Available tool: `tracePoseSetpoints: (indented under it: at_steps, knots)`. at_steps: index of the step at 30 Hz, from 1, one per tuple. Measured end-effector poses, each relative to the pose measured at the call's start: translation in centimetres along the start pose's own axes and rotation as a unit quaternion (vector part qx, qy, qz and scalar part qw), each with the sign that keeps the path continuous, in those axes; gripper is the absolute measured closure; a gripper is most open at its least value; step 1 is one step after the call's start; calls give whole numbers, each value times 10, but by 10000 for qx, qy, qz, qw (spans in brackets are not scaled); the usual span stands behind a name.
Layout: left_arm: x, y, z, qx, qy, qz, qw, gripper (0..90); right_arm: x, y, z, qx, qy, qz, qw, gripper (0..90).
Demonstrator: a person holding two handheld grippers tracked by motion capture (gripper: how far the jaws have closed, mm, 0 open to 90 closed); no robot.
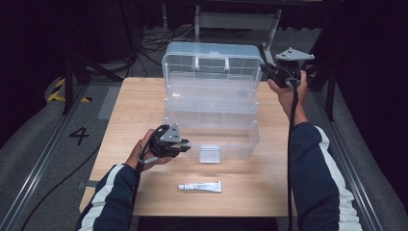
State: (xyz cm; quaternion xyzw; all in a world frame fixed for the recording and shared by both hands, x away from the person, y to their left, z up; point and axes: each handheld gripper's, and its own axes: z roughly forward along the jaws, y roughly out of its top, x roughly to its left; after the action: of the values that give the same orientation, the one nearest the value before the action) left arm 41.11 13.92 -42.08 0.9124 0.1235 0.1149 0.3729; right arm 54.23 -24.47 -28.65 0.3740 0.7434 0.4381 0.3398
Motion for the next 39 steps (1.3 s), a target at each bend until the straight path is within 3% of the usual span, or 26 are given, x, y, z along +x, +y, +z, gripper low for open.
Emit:
tracePoseSetpoints:
  at_steps: [13,19,24,30,39]
  knots:
    - [1,-3,-2,-37,-5,27,10000,749,-11,9,22,258,2,122,9996,835]
    - [5,-8,-4,-135,-166,-48,9998,755,-15,9,34,294,-87,160,9994,834]
    - [4,-7,-4,-73,-185,-5,9998,763,-18,9,40,287,-50,285,9992,834]
    - [2,-6,-6,-13,-252,122,9996,785,-18,13,48,432,-47,170,9989,828]
    - [0,-8,-9,41,-303,210,9993,791,-24,7,60,478,41,422,9980,824]
